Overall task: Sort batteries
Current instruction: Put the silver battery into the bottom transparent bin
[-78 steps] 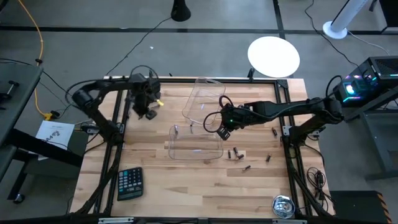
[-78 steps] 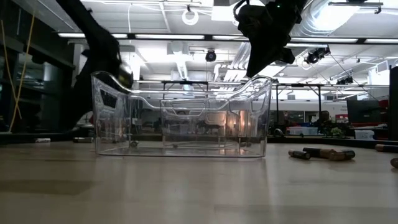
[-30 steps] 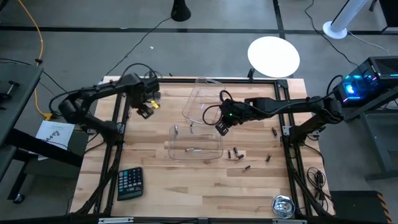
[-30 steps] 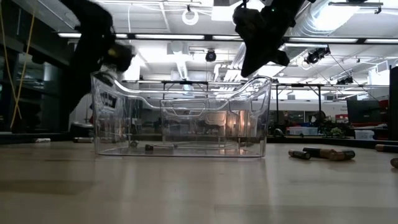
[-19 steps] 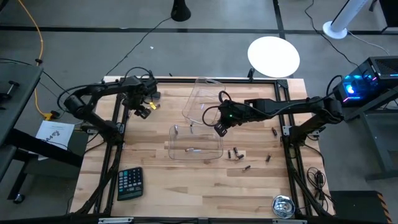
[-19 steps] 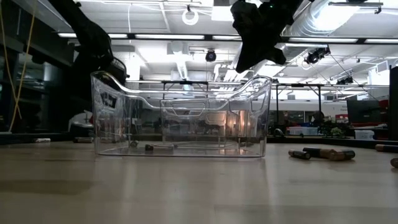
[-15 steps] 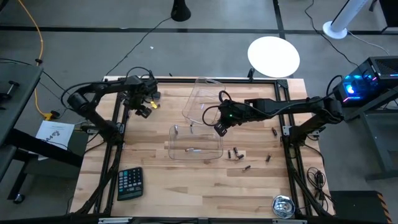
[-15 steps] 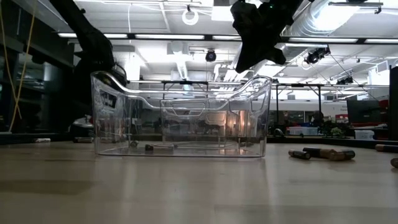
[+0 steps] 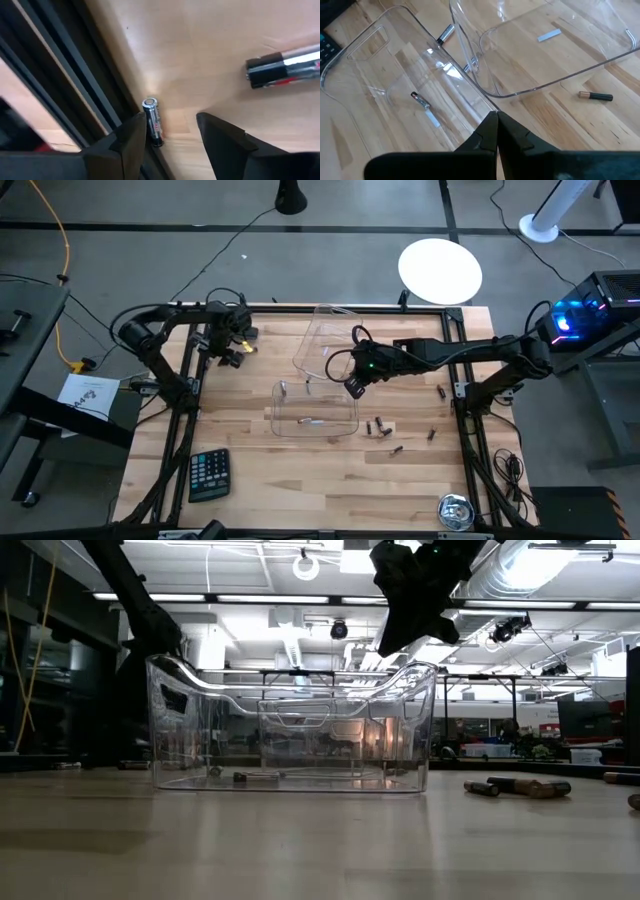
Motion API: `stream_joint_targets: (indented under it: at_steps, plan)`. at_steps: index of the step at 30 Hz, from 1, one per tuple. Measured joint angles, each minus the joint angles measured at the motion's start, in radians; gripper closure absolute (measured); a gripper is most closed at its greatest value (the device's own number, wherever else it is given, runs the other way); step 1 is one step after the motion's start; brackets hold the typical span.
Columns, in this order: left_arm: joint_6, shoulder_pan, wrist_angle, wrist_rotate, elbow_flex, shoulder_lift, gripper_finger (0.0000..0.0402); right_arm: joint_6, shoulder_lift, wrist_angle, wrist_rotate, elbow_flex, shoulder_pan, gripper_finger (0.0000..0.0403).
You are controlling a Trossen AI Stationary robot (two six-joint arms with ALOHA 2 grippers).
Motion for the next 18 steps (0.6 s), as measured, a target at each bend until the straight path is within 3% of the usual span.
stream_joint_targets:
  at_steps: [10,18]
  plan:
    - [0.01,0.122,0.039,0.073,-0.048,-0.056,0.022,0.004,0.0,0.0,0.029,0.0,0.016,0.0403]
    - [0.041,0.108,0.058,0.109,-0.064,-0.063,0.0237,0.004,0.0,0.0,0.042,0.0,0.02,0.0403]
